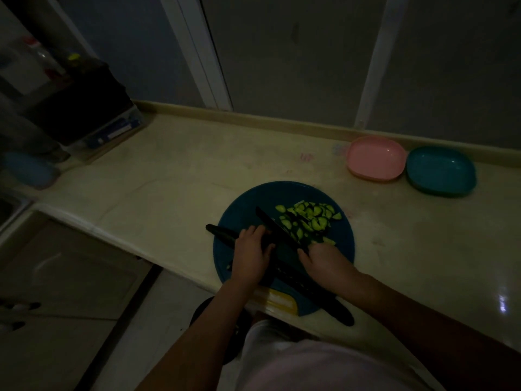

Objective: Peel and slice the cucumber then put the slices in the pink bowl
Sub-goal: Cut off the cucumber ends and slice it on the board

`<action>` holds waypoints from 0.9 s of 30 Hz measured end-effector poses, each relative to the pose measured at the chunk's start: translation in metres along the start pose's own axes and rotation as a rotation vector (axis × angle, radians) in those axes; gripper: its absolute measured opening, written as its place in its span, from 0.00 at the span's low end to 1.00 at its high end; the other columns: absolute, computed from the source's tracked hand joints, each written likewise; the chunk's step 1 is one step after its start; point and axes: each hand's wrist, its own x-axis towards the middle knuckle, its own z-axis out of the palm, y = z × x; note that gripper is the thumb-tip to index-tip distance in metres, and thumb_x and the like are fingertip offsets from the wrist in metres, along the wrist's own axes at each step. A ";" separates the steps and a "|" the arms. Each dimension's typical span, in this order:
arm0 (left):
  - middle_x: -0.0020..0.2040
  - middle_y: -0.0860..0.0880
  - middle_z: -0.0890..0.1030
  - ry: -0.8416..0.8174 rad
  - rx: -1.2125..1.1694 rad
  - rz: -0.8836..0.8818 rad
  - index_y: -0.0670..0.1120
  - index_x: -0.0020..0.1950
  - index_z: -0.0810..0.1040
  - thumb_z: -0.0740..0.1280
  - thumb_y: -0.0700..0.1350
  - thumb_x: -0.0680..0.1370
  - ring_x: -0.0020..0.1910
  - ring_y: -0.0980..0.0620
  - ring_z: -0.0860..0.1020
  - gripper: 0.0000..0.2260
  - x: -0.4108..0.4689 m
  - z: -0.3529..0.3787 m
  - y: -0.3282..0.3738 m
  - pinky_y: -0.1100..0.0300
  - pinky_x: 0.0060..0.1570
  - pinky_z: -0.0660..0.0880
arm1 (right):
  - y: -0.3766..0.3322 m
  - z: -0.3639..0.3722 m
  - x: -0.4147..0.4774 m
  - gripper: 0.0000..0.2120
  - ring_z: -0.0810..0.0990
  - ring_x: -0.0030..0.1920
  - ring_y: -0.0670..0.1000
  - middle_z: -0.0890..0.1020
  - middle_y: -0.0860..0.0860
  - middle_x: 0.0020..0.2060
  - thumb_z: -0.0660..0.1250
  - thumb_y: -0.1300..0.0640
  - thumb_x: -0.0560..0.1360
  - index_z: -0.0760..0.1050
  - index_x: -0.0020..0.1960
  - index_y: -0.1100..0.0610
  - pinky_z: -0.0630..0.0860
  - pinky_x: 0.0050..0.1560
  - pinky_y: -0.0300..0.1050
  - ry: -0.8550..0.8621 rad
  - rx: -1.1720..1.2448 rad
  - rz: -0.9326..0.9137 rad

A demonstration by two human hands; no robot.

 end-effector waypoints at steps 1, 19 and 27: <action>0.49 0.44 0.77 0.003 -0.002 -0.001 0.43 0.53 0.76 0.69 0.42 0.74 0.50 0.46 0.71 0.09 0.000 0.000 0.000 0.57 0.44 0.64 | 0.000 0.000 -0.001 0.22 0.66 0.26 0.45 0.66 0.48 0.26 0.54 0.53 0.81 0.61 0.29 0.55 0.61 0.25 0.40 0.004 0.005 -0.002; 0.48 0.44 0.77 0.013 -0.006 0.007 0.42 0.52 0.76 0.69 0.42 0.74 0.49 0.46 0.71 0.09 0.000 0.002 0.000 0.58 0.43 0.63 | -0.007 0.002 0.006 0.23 0.64 0.24 0.44 0.66 0.49 0.24 0.55 0.54 0.81 0.62 0.27 0.56 0.57 0.23 0.37 -0.011 0.033 -0.012; 0.48 0.45 0.77 0.012 -0.019 -0.010 0.43 0.51 0.76 0.70 0.42 0.73 0.49 0.47 0.71 0.08 0.000 0.001 0.000 0.61 0.42 0.59 | -0.001 0.003 0.002 0.22 0.65 0.26 0.43 0.67 0.48 0.26 0.54 0.53 0.81 0.62 0.29 0.55 0.59 0.24 0.36 0.001 0.013 0.062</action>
